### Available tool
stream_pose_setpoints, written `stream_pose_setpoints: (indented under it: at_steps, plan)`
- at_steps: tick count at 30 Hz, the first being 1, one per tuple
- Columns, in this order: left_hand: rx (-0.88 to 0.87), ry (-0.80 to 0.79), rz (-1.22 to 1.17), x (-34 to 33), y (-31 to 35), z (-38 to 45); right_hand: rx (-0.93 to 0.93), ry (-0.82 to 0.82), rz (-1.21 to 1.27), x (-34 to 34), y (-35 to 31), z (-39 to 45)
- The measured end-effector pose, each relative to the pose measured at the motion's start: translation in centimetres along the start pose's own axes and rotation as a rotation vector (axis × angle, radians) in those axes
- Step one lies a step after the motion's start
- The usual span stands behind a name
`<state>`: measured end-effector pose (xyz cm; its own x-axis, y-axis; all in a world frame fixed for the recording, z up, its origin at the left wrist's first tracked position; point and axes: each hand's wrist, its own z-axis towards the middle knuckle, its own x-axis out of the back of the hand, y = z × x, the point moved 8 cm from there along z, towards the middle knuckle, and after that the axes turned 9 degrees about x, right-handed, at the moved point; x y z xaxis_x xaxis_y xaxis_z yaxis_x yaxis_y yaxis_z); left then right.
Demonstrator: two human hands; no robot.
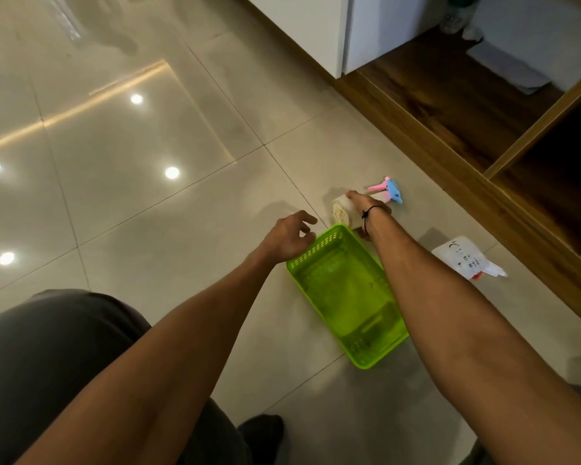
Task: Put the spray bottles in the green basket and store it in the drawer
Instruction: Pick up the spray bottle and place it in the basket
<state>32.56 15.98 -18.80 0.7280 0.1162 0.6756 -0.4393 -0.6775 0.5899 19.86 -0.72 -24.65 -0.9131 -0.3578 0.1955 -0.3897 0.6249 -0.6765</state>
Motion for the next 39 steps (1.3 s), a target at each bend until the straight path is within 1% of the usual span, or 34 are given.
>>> stream_pose_setpoints:
  at_steps: [1, 3, 7, 9, 12, 15, 19, 22, 24, 26, 28, 30, 33, 39]
  plan:
    - [-0.006, 0.003, -0.005, 0.0, 0.1, 0.1, -0.032, -0.049, 0.005, -0.4, 0.0, 0.2]
    - [-0.008, 0.004, -0.009, 0.1, 0.3, 0.1, -0.017, -0.091, 0.001, -0.8, -0.4, 0.5]
    - [0.010, 0.018, -0.061, 0.8, 1.4, -0.2, 0.128, -0.079, 0.074, -0.7, -1.9, 0.2]
    - [0.034, 0.022, -0.121, 1.4, 2.1, -0.2, 0.172, -0.092, 0.067, -0.5, -2.5, -0.3]
    - [0.080, 0.016, -0.214, 2.6, 3.4, -0.2, 0.261, -0.082, -0.100, 0.4, -3.2, -2.1]
    - [0.115, -0.024, -0.273, 3.9, 4.9, -0.1, 0.417, -0.084, -0.255, 1.2, -3.6, -5.6]
    - [0.097, -0.151, -0.192, 5.0, 6.1, -0.5, 0.645, -0.130, -0.477, 1.6, -2.7, -9.9]
    - [0.055, -0.172, -0.073, 4.1, 5.8, -1.3, 0.784, -0.100, -0.631, 1.7, -1.3, -12.0]
    - [0.049, -0.140, -0.057, 2.4, 4.8, -1.9, 0.817, -0.076, -0.680, 1.5, -0.1, -12.5]
    - [0.058, -0.080, -0.117, 0.9, 3.7, -2.6, 0.823, -0.047, -0.712, 1.3, 1.1, -12.6]
    - [0.041, -0.035, -0.130, -0.3, 3.2, -2.8, 0.834, -0.024, -0.737, 1.2, 2.3, -12.3]
    - [0.018, -0.025, -0.103, -1.3, 3.0, -2.7, 0.877, -0.008, -0.815, 1.2, 3.2, -12.0]
    - [0.011, -0.014, -0.039, -2.5, 2.7, -2.4, 0.969, 0.078, -1.057, 1.4, 4.0, -11.3]
    - [-0.011, 0.052, 0.097, -4.3, 1.5, -1.6, 0.971, 0.105, -1.196, 0.5, 5.4, -10.0]
